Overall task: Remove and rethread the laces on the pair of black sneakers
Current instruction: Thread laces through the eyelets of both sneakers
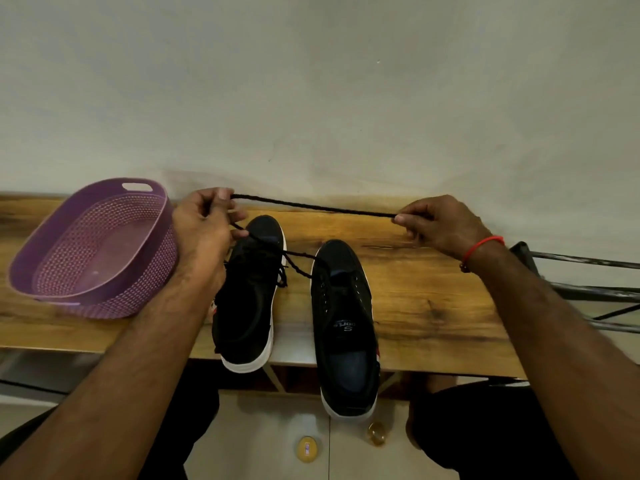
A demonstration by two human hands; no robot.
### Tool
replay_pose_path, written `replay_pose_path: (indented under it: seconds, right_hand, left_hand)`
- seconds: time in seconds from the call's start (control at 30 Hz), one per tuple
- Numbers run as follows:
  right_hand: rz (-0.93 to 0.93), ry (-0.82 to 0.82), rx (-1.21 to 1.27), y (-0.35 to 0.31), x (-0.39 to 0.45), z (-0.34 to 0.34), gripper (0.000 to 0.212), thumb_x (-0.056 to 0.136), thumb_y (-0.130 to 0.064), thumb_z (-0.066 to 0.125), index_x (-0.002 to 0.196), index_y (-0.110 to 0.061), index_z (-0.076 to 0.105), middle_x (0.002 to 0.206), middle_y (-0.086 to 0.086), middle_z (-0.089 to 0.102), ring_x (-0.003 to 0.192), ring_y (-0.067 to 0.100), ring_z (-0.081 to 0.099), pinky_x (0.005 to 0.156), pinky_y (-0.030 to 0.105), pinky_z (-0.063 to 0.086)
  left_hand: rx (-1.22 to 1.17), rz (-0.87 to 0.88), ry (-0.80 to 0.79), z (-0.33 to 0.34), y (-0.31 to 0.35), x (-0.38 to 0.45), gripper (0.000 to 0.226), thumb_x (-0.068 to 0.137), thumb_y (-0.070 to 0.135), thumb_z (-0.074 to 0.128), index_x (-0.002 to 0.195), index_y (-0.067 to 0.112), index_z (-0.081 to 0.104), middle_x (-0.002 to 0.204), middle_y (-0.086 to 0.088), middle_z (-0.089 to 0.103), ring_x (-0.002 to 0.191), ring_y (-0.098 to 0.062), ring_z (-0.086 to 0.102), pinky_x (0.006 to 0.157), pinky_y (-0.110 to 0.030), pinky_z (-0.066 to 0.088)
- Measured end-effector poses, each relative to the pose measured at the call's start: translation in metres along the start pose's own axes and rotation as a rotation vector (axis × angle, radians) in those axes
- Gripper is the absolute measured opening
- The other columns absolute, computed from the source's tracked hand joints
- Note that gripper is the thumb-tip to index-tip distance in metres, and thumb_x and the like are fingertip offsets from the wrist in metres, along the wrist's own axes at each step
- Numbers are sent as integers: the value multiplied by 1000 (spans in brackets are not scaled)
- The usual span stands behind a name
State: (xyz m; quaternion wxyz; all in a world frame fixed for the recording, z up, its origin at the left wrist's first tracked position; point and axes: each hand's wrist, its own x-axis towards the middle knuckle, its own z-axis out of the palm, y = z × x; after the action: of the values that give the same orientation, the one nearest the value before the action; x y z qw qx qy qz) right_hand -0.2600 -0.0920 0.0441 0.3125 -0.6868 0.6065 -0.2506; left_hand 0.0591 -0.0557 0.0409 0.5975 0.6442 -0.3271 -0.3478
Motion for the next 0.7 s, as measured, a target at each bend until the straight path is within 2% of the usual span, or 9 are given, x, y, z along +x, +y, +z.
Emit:
replay_pose_path:
  seconds: [0.07, 0.13, 0.2, 0.27, 0.33, 0.4, 0.47, 0.57, 0.7]
  right_hand:
    - [28, 36, 75, 1, 1, 3, 16, 97, -24, 62, 108, -20, 73, 81, -2, 71, 76, 16, 67, 78, 33, 58]
    - [-4, -24, 146, -2, -1, 11, 19, 99, -17, 59, 113, -23, 70, 86, -4, 74, 86, 14, 69, 87, 34, 56]
    - [-81, -109, 167, -11, -5, 22, 17, 97, -14, 61, 112, -23, 64, 88, -4, 77, 96, 7, 69, 93, 29, 51]
    - [-127, -170, 209, -23, -10, 34, 15, 93, -17, 68, 106, -13, 60, 84, 0, 77, 92, 8, 71, 90, 27, 52]
    - [-167, -191, 225, -32, -14, 44, 18, 88, -16, 73, 97, -6, 61, 80, 6, 76, 82, 14, 73, 82, 29, 53]
    - [-197, -157, 216, -35, -16, 51, 16, 84, -17, 77, 86, -9, 64, 80, 9, 75, 81, 22, 72, 79, 36, 54]
    - [-165, -126, 191, -34, -15, 52, 16, 82, -25, 79, 82, -15, 66, 87, 8, 73, 88, 25, 68, 79, 39, 54]
    - [-78, -128, 142, -31, -15, 50, 20, 87, -37, 72, 96, -19, 70, 98, -3, 70, 97, 14, 63, 76, 27, 51]
    - [39, -264, -185, -26, -18, 59, 55, 92, -55, 59, 139, -27, 52, 139, -1, 57, 130, 20, 51, 97, 30, 43]
  left_hand:
    - [435, 122, -107, 3, -4, -8, 34, 100, 24, 63, 133, 19, 59, 136, -11, 57, 97, -16, 68, 71, -25, 60]
    - [921, 432, -139, 9, -11, -22, 54, 94, 30, 70, 144, 29, 49, 165, -11, 14, 132, -30, 49, 102, -44, 51]
    - [1040, 683, -238, 21, -15, -37, 58, 94, 36, 68, 147, 37, 44, 168, -3, -4, 145, -34, 29, 112, -59, 34]
    - [939, 688, -478, 35, -24, -51, 53, 99, 46, 56, 149, 42, 41, 167, 5, 16, 146, -23, 25, 116, -61, 25]
    - [623, 520, -634, 45, -36, -62, 47, 101, 42, 56, 147, 38, 47, 150, 9, 51, 137, -9, 44, 114, -54, 38]
    - [405, 415, -608, 50, -40, -69, 36, 99, 27, 63, 135, 29, 63, 122, 10, 71, 117, -1, 63, 102, -41, 53]
    - [421, 421, -561, 51, -40, -70, 28, 98, 21, 64, 125, 26, 71, 102, 15, 75, 101, 1, 68, 94, -32, 57]
    - [534, 503, -514, 49, -40, -68, 27, 98, 16, 63, 123, 23, 71, 92, 21, 66, 86, 3, 66, 83, -14, 53]
    - [595, 540, -422, 47, -48, -60, 26, 100, 15, 60, 123, 19, 71, 98, 11, 65, 80, 2, 62, 74, -2, 45]
